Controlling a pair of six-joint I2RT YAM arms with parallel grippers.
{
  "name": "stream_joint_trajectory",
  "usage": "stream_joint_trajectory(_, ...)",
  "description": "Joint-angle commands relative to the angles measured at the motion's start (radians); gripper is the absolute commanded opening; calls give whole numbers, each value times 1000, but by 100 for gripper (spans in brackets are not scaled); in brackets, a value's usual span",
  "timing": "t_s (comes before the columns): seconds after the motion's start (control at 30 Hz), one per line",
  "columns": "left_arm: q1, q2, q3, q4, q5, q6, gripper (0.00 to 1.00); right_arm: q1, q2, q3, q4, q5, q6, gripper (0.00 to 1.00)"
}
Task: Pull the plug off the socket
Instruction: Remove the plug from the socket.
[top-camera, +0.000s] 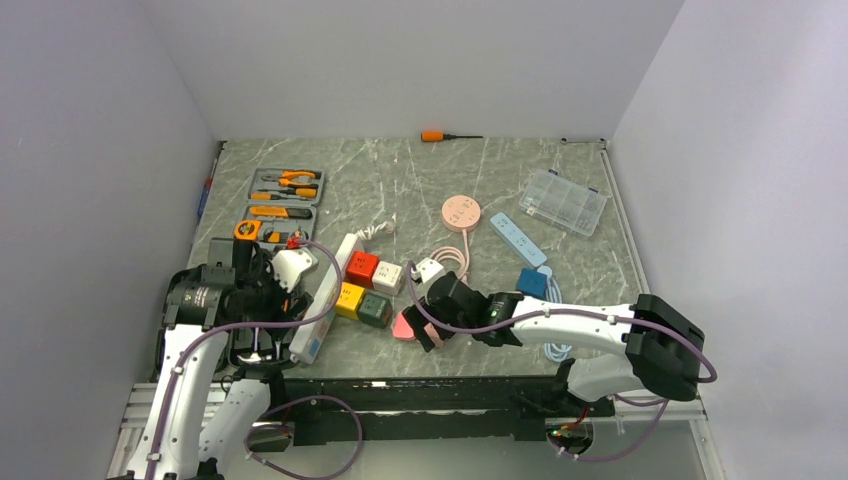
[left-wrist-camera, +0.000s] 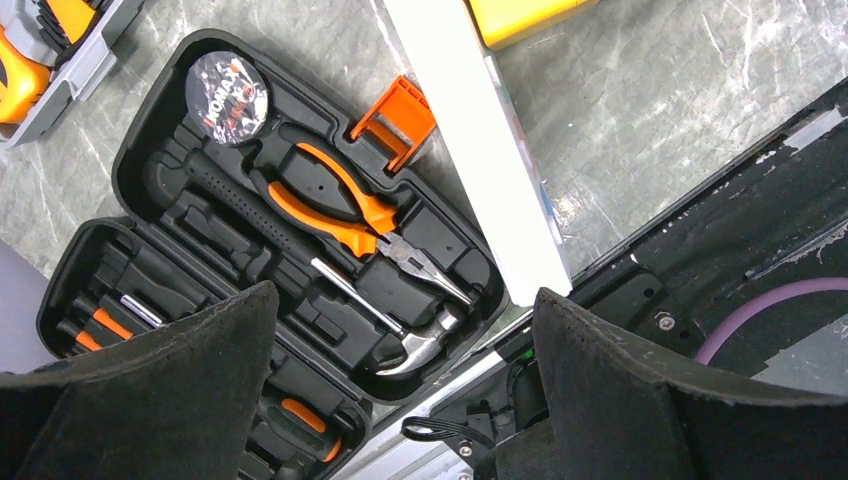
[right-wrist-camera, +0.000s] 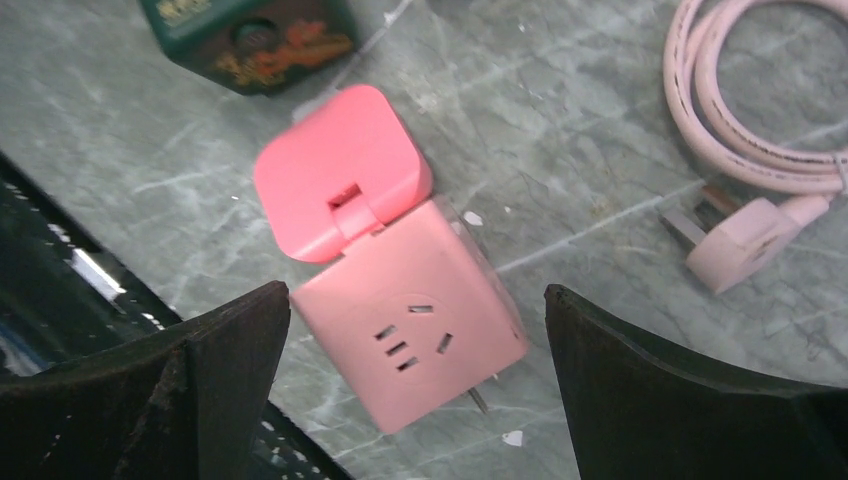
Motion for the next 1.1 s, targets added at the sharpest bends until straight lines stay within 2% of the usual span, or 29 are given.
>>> stream_joint_trajectory(0.0, 4, 5, 44, -25, 0, 18, 98, 2, -22, -37, 92, 45, 8, 100)
stream_joint_trajectory(0.27, 4, 27, 75, -50, -12, 25, 99, 17, 76, -17, 125, 7, -43, 100)
stream_joint_trajectory(0.4, 4, 29, 79, -70, -19, 34, 98, 39, 112, -5, 123, -3, -47, 96)
stream_joint_trajectory(0.73, 5, 34, 98, -66, -31, 45, 99, 107, 92, 3, 70, 43, -23, 93)
stream_joint_trajectory(1.07, 4, 49, 91, -49, 1, 37, 99, 116, 123, 20, 65, 91, -56, 91)
